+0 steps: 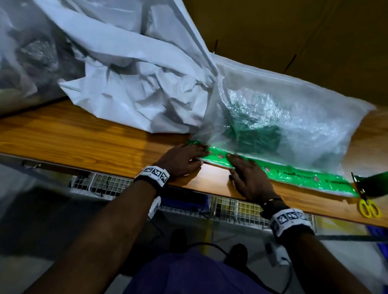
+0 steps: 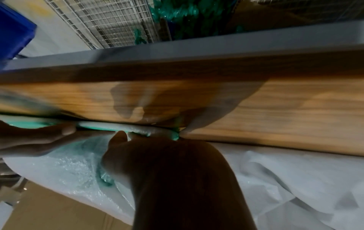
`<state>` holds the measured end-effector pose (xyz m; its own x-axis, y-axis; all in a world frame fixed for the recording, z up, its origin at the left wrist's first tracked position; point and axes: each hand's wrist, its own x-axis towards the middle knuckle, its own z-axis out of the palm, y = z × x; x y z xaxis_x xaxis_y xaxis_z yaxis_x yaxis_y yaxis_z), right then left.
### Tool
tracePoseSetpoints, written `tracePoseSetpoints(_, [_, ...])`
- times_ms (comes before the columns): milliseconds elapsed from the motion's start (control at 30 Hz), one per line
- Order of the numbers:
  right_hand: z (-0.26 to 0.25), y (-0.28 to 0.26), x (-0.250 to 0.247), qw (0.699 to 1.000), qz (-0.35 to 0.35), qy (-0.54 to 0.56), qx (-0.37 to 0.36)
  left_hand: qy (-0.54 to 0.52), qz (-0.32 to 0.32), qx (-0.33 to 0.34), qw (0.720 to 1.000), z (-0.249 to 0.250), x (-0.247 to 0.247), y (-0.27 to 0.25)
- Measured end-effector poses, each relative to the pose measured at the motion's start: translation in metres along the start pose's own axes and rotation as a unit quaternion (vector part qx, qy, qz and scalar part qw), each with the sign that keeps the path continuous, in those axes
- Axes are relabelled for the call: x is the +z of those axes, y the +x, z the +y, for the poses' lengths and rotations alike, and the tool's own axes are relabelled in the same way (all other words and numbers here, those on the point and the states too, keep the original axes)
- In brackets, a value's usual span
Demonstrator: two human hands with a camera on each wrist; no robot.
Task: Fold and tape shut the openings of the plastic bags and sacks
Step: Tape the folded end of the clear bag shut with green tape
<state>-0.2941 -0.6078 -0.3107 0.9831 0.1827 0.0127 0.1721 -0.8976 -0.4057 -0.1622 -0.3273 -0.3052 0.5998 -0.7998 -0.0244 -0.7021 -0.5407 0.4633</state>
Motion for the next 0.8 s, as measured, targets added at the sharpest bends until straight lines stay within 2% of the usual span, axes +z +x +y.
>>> tracePoseSetpoints(100, [0.048, -0.049, -0.027, 0.999, 0.006, -0.031, 0.040, -0.002, -0.002, -0.012, 1.000, 0.000, 0.004, -0.002])
tracePoseSetpoints(167, [0.061, -0.063, -0.037, 0.997, -0.005, -0.055, 0.050, -0.005, 0.004, -0.035, 0.999, 0.003, 0.003, -0.002])
tracePoseSetpoints(233, [0.066, -0.071, -0.038, 0.996, -0.004, -0.071, 0.062, 0.000, 0.048, -0.043, 0.998, 0.024, 0.006, 0.001])
tracePoseSetpoints(333, [0.052, -0.055, -0.028, 0.996, -0.004, -0.055, 0.067, 0.039, 0.124, -0.038, 0.991, 0.048, 0.015, 0.007])
tracePoseSetpoints(400, [0.050, -0.055, -0.026, 0.997, -0.001, -0.053, 0.061, 0.044, 0.118, 0.003, 0.992, 0.082, 0.032, 0.022])
tracePoseSetpoints(467, [0.049, -0.054, -0.026, 0.998, -0.003, -0.045, 0.053, 0.043, 0.063, 0.029, 0.997, 0.122, 0.049, 0.042])
tracePoseSetpoints(567, [0.056, -0.059, -0.038, 0.997, -0.015, -0.067, 0.039, 0.026, 0.001, -0.067, 0.997, 0.154, 0.063, 0.060])
tracePoseSetpoints(600, [0.066, -0.066, -0.045, 0.996, -0.015, -0.078, 0.041, 0.021, 0.004, -0.095, 0.995, 0.155, 0.065, 0.062])
tracePoseSetpoints(733, [0.133, -0.126, -0.085, 0.993, -0.005, -0.085, 0.080, 0.025, 0.037, -0.126, 0.991, 0.159, 0.062, 0.071])
tracePoseSetpoints(800, [0.156, -0.148, -0.097, 0.993, -0.011, -0.096, 0.074, 0.027, 0.047, -0.155, 0.986, 0.166, 0.066, 0.075])
